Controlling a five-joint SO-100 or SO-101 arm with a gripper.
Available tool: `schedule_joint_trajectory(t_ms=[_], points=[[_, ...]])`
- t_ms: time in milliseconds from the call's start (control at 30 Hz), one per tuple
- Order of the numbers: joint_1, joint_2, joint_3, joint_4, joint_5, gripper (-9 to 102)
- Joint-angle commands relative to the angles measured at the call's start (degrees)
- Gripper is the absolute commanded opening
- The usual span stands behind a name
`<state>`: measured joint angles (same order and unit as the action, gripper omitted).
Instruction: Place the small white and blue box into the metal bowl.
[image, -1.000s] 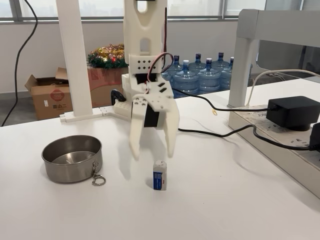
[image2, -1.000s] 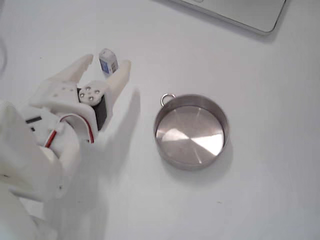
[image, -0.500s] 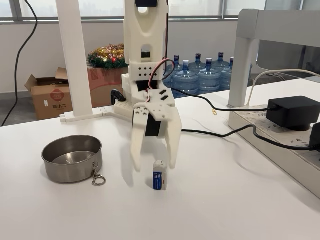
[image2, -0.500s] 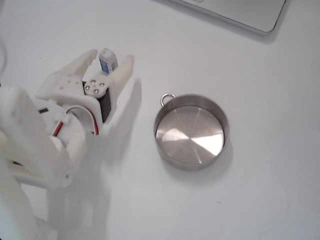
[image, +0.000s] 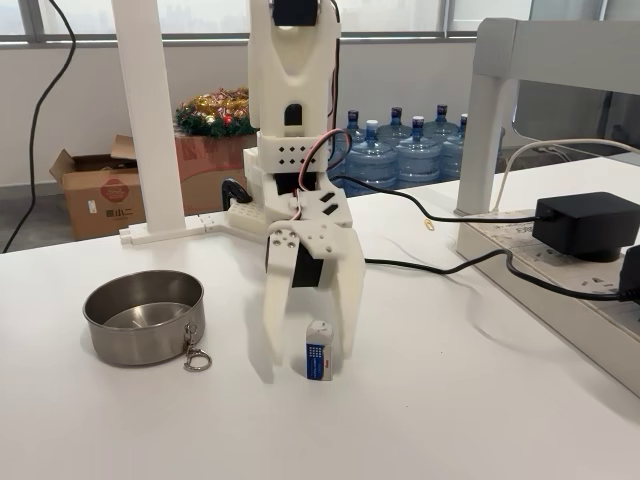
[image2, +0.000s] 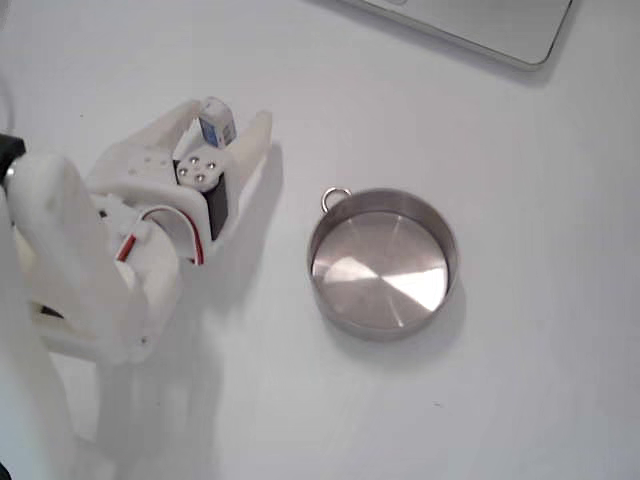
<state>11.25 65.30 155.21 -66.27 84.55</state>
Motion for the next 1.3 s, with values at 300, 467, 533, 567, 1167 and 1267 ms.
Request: schedule_joint_trajectory(t_ms=[300, 467, 533, 567, 1167, 1267], points=[[1.41, -0.70, -0.88, -0.88, 0.44, 6], [1.85, -0.70, -0.79, -0.88, 0.44, 1], [1.93, -0.70, -0.79, -0.88, 0.44, 0], [1.93, -0.70, -0.70, -0.88, 0.44, 0], [14.50, 21.97, 12.92, -6.86, -0.26, -4], [19.07, 24.08, 15.38, -6.86, 0.00, -4]])
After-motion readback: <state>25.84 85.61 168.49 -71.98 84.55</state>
